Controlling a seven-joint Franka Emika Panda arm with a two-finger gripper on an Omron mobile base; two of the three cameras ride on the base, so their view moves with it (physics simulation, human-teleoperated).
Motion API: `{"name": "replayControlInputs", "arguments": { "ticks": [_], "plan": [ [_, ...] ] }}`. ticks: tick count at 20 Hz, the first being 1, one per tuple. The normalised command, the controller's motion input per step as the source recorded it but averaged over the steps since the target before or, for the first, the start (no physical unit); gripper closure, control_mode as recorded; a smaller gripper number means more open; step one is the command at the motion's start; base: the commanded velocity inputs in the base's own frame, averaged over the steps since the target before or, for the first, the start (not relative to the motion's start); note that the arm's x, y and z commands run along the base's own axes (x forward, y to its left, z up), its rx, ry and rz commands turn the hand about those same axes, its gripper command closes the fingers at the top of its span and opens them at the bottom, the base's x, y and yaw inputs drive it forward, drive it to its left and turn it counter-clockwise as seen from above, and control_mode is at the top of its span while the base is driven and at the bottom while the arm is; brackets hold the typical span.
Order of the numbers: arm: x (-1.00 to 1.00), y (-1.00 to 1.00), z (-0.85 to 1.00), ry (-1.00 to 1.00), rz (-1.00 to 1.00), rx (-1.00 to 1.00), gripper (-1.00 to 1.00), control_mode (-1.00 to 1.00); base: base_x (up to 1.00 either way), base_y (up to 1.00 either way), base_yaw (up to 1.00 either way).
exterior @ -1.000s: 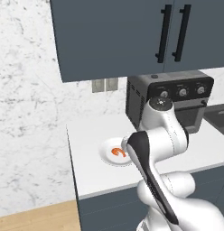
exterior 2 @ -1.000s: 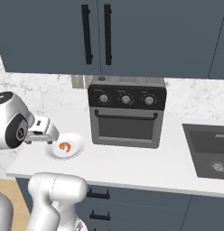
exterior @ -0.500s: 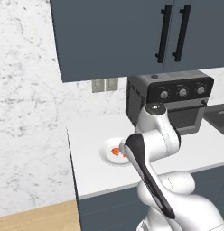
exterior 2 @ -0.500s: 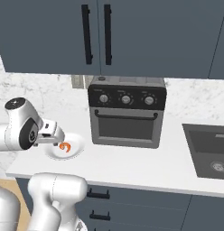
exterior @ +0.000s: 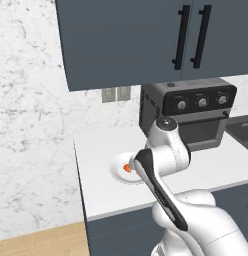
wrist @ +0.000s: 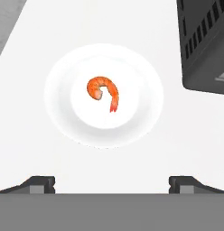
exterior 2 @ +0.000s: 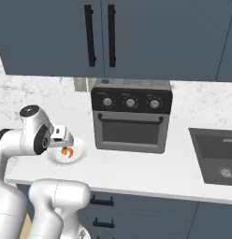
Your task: Pick up the knife from the drawer and place it on the cutting board. Then place the meat from the plate to the cutting board.
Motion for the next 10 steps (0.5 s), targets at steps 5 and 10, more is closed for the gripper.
{"name": "replayControlInputs", "arguments": {
  "ticks": [5, 10],
  "plan": [
    [0.30, 0.06, -0.19, 0.00, 0.01, 0.00, -1.00, -1.00, 0.00, 0.00, 0.00],
    [0.24, 0.12, -0.26, 0.00, 0.00, 0.04, -1.00, -1.00, 0.00, 0.00, 0.00]
  ]
}}
